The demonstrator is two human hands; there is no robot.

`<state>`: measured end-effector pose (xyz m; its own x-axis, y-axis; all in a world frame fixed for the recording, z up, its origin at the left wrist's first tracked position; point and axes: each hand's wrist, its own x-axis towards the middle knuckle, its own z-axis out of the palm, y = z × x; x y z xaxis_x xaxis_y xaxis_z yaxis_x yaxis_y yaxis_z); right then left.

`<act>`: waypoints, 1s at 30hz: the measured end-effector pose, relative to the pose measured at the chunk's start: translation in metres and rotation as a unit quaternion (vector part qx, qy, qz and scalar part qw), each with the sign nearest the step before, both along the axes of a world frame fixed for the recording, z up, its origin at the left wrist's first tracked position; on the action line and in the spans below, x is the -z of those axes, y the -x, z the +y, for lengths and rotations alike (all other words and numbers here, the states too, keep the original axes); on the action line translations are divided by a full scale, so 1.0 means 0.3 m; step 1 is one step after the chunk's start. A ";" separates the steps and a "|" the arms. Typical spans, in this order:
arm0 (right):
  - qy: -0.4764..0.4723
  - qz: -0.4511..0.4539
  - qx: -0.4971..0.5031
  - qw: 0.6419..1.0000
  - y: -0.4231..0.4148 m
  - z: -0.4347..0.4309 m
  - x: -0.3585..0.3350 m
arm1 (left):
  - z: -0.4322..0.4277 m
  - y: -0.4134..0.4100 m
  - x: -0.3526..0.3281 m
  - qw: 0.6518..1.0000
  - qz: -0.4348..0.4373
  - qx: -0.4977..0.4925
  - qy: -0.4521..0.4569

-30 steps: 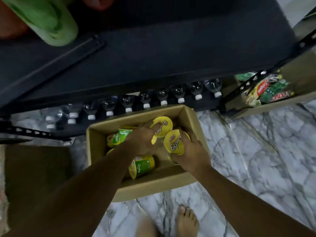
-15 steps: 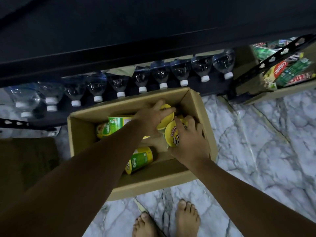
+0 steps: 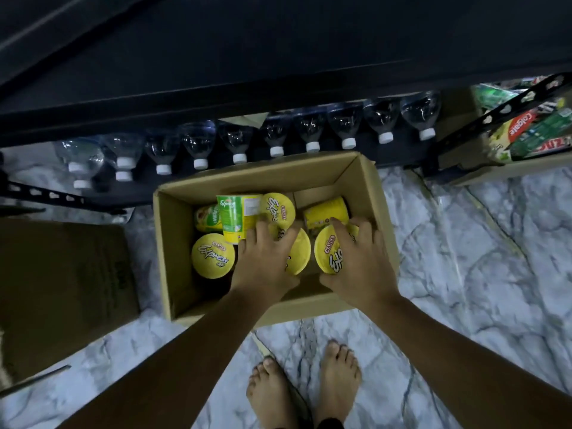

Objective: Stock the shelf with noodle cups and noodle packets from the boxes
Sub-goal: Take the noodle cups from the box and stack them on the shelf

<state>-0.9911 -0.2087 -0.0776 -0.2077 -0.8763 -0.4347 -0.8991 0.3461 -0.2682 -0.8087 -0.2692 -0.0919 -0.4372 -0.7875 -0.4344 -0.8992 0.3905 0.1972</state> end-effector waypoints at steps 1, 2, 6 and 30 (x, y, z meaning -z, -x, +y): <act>-0.001 -0.008 -0.014 1.000 -0.008 -0.005 0.006 | 0.007 -0.016 0.010 1.000 0.001 -0.009 -0.011; -0.003 -0.018 -0.031 0.999 -0.018 -0.010 0.015 | 0.011 -0.030 0.020 1.000 0.000 -0.016 -0.019; -0.024 -0.045 -0.058 0.997 -0.049 -0.033 0.054 | -0.003 -0.051 0.068 0.998 -0.009 -0.037 -0.050; 0.029 -0.125 -0.018 0.992 -0.052 0.053 -0.392 | 0.085 -0.112 -0.383 0.985 0.104 -0.121 -0.060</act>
